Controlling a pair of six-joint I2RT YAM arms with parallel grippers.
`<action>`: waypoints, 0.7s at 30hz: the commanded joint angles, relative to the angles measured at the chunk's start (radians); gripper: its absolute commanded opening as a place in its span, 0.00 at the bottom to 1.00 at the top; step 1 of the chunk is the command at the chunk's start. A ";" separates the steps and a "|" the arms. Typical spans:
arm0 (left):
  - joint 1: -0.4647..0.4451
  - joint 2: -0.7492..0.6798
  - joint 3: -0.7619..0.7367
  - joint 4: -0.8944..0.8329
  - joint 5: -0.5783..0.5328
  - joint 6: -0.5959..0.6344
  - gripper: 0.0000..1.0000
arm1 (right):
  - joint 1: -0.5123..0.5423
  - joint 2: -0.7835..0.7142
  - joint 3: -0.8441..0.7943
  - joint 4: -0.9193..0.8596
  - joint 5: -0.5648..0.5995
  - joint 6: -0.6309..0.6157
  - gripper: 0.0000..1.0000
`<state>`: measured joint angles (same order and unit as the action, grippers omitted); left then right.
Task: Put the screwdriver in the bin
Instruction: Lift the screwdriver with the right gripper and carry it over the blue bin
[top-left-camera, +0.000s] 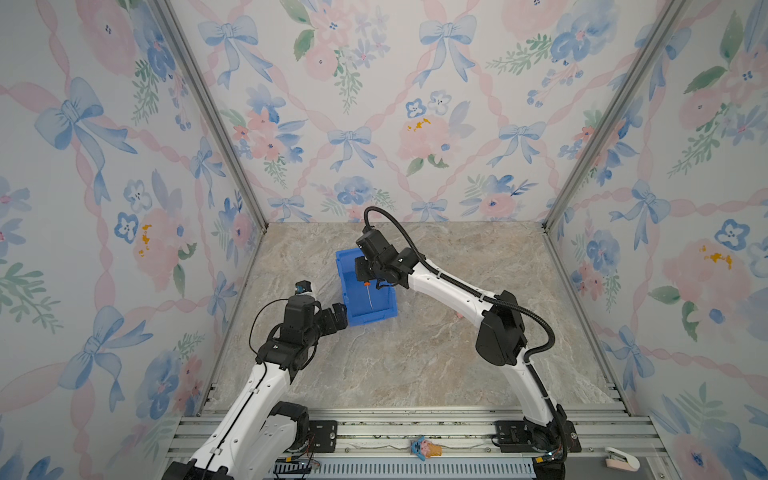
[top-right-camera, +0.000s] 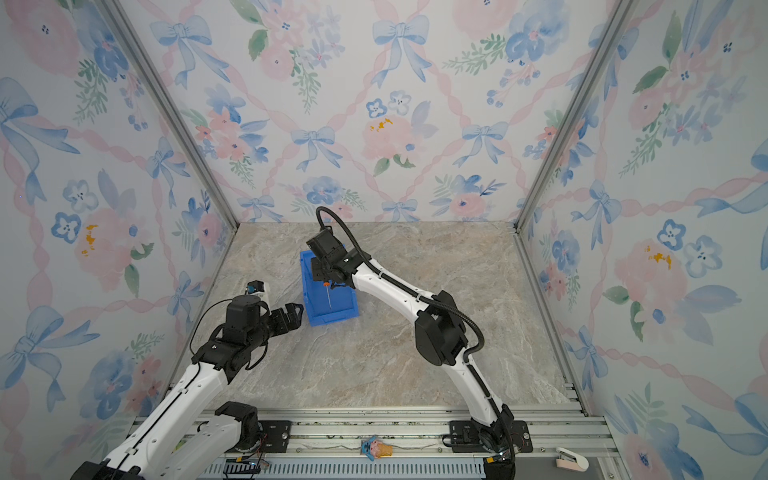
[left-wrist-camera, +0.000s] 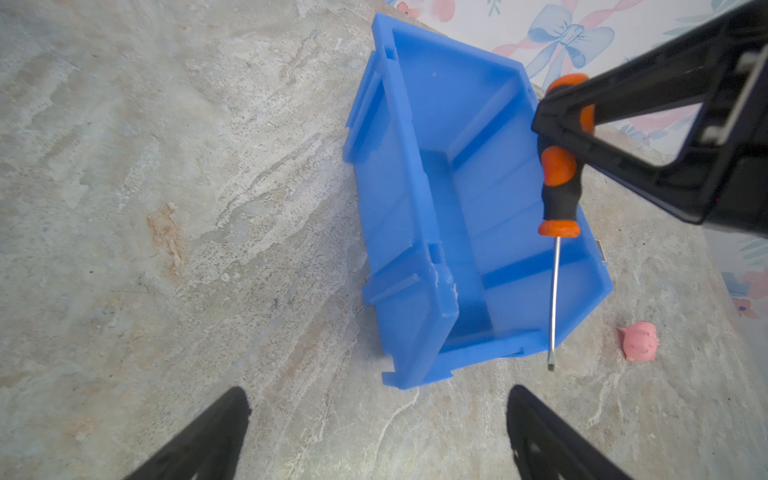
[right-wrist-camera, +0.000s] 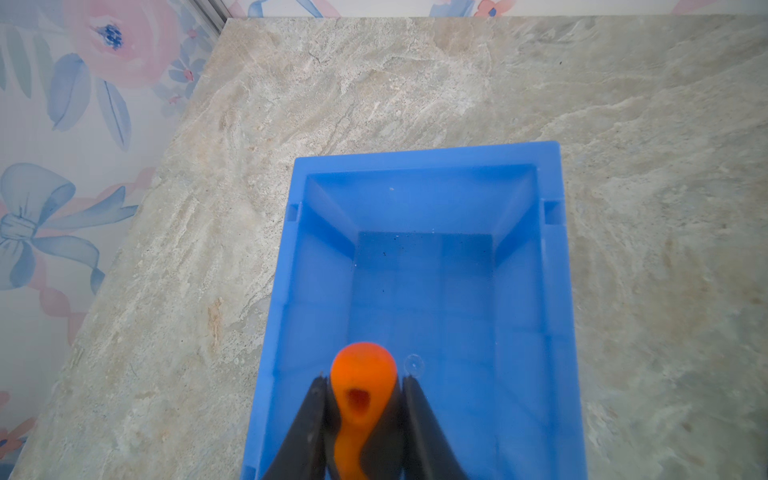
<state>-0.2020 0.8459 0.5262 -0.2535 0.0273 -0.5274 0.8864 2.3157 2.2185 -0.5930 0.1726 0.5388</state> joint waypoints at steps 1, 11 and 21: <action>0.008 -0.007 -0.014 -0.008 0.001 0.015 0.98 | 0.000 0.032 0.052 -0.031 0.024 -0.015 0.00; 0.009 -0.009 -0.014 -0.007 -0.006 0.013 0.97 | 0.002 0.103 0.111 -0.042 0.049 -0.046 0.00; 0.013 -0.006 -0.015 -0.007 -0.007 0.015 0.97 | 0.004 0.153 0.133 -0.034 0.072 -0.064 0.00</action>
<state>-0.1974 0.8455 0.5255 -0.2535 0.0261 -0.5274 0.8864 2.4458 2.3150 -0.6186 0.2199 0.4927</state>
